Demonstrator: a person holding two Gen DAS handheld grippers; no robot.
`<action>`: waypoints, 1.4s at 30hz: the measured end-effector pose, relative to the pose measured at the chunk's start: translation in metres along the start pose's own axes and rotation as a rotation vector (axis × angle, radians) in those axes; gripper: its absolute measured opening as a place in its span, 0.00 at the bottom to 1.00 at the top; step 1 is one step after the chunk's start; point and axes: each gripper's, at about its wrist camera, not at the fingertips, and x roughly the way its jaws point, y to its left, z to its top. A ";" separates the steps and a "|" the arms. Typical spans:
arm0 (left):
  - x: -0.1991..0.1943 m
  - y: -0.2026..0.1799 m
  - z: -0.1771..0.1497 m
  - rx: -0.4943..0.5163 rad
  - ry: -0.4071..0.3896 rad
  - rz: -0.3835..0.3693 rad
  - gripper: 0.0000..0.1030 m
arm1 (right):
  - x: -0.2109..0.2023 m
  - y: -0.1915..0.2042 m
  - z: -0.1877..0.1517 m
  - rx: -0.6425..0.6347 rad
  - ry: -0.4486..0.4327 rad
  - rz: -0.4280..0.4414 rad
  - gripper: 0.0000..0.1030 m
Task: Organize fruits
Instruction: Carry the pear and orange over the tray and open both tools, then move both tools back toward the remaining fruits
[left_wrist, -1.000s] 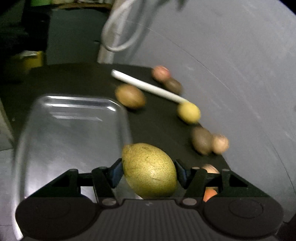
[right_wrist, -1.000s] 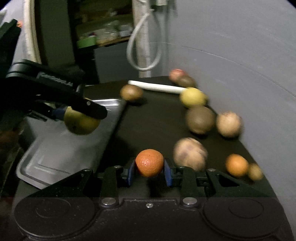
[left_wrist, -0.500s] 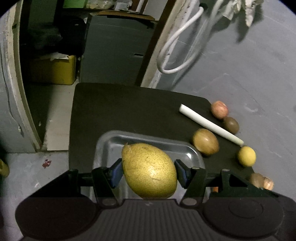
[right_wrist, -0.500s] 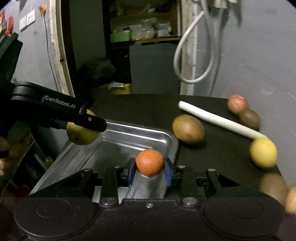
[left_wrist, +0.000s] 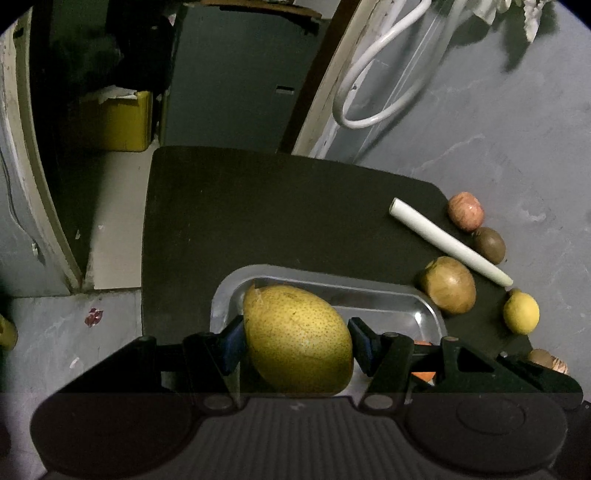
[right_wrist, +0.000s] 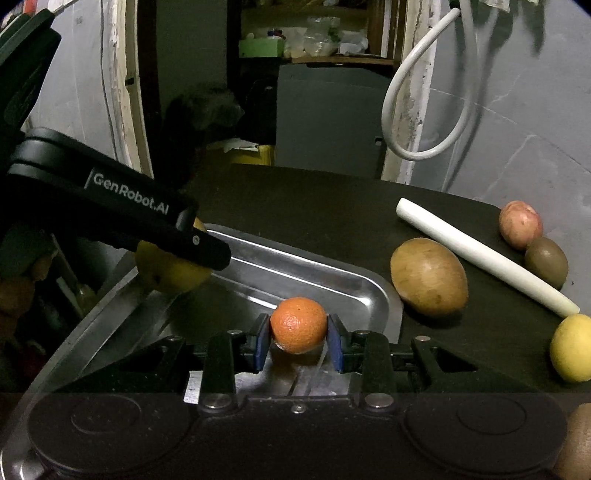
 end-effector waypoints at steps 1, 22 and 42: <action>0.001 0.001 -0.001 0.000 0.006 0.003 0.61 | 0.000 0.000 -0.001 -0.002 0.000 -0.002 0.33; -0.009 -0.006 -0.005 -0.029 0.021 0.007 0.84 | -0.019 -0.005 -0.016 0.049 0.001 -0.044 0.59; -0.099 -0.019 -0.068 0.018 -0.060 0.041 0.99 | -0.153 -0.003 -0.065 0.205 -0.106 -0.133 0.99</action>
